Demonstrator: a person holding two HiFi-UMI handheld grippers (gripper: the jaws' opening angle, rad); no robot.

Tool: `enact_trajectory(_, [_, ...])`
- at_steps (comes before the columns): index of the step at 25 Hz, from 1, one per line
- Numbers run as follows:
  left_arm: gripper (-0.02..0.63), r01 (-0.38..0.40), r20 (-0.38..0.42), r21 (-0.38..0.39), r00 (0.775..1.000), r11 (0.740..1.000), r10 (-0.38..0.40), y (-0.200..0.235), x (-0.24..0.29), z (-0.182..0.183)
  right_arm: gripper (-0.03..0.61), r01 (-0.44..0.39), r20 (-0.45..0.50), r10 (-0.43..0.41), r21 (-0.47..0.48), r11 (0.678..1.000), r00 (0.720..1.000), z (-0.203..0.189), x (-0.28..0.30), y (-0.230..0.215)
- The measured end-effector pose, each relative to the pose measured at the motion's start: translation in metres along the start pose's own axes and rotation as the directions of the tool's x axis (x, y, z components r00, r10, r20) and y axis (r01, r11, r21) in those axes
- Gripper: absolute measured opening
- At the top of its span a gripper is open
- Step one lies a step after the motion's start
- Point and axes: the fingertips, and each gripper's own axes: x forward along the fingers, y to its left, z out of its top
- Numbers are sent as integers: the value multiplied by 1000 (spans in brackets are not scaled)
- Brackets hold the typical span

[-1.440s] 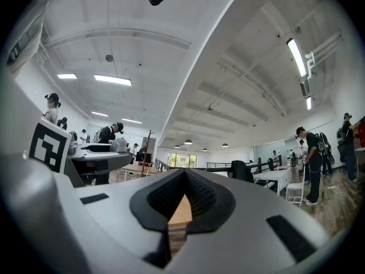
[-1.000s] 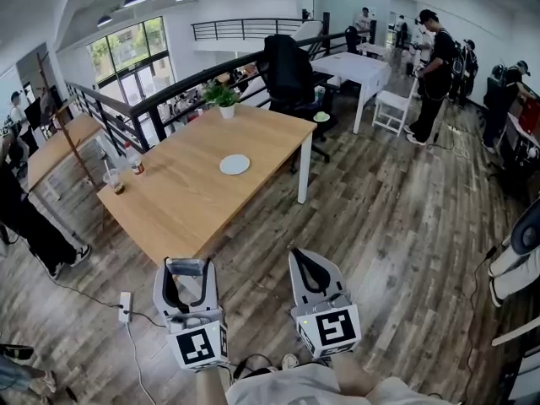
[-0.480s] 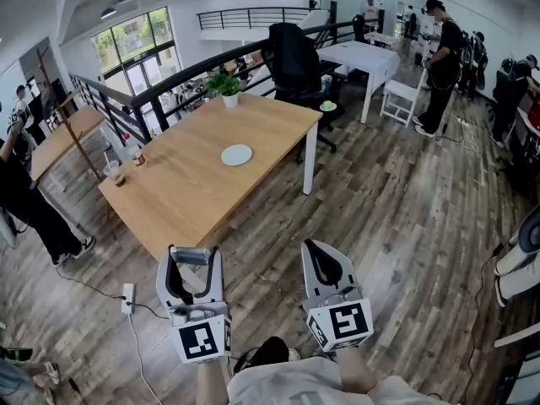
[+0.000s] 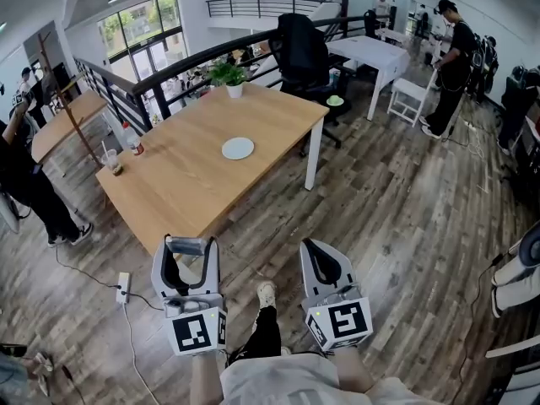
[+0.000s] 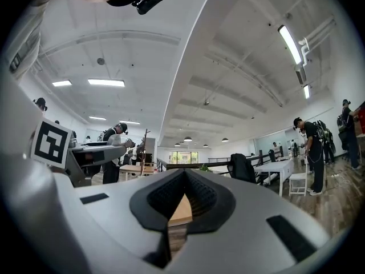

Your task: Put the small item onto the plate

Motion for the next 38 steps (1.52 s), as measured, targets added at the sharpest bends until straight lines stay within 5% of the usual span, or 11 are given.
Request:
enact_trajectory(17, [318,-19,13,-29,1000,999,19,19,110,-43,17,-45,-6,45,-18,999,999,-15,110,-31])
enact_trajectory(38, [319,-25,52,-75,998,997,29,114,376,-104,18,-120,-47,117,-76,990,992,-6,405,-80])
